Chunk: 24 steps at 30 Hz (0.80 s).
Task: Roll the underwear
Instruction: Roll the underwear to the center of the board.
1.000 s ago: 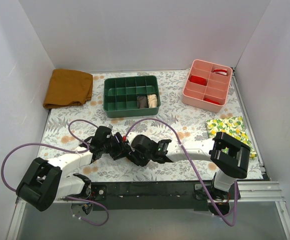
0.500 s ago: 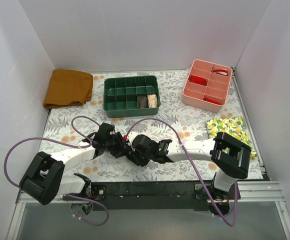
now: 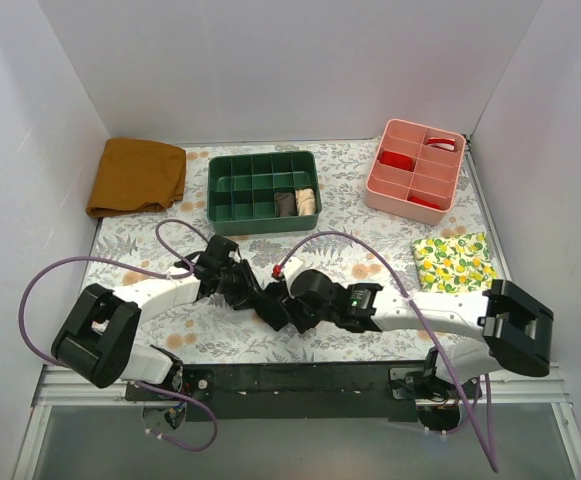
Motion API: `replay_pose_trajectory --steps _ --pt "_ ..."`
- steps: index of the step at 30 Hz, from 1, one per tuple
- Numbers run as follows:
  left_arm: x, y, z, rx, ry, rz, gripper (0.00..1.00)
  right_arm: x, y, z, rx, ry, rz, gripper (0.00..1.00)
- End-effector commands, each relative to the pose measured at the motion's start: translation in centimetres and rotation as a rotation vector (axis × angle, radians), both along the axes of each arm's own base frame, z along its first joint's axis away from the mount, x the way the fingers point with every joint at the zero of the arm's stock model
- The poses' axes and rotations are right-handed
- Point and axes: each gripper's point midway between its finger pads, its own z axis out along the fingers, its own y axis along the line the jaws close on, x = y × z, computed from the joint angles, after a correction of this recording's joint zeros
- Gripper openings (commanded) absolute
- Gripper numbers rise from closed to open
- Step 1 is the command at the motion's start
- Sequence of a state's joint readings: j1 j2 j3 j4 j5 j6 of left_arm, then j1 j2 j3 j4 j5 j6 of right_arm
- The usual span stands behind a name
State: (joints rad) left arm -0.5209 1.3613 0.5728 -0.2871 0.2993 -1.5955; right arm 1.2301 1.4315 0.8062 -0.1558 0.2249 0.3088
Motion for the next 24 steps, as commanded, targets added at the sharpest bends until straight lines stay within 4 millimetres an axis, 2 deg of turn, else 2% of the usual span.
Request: replay_pose_trajectory --steps 1,3,5,7,8,10,11,17,24 --pt "-2.1 1.8 -2.3 0.118 0.095 -0.049 0.0 1.5 0.1 3.8 0.094 -0.12 -0.007 0.55" --pt "-2.2 1.6 -2.5 0.121 0.117 -0.058 0.0 1.5 0.5 4.7 0.097 -0.146 0.03 0.56" --pt "-2.0 1.4 -2.2 0.117 0.123 -0.071 0.0 1.4 1.1 4.7 0.06 -0.161 0.05 0.56" --pt "-2.0 1.1 -2.2 0.122 0.155 -0.089 0.0 1.4 1.2 4.4 0.012 -0.195 0.058 0.56" --pt "-1.9 1.0 -2.2 0.123 0.156 -0.102 0.0 0.8 1.7 3.7 -0.016 -0.202 0.08 0.56" --pt "-2.1 0.9 -2.6 0.131 0.19 -0.114 0.0 0.9 2.3 3.8 -0.039 -0.231 0.061 0.56" --pt "-1.7 0.6 -2.4 0.126 0.188 -0.129 0.0 0.4 2.7 3.1 -0.061 -0.233 0.074 0.56" --pt "-1.8 -0.2 -3.2 0.12 0.257 -0.174 0.0 -0.4 4.5 2.4 -0.096 -0.287 0.067 0.57" --pt "-1.5 -0.4 -3.1 0.119 0.27 -0.188 0.0 0.2 4.1 0.4 -0.181 -0.323 0.033 0.57"
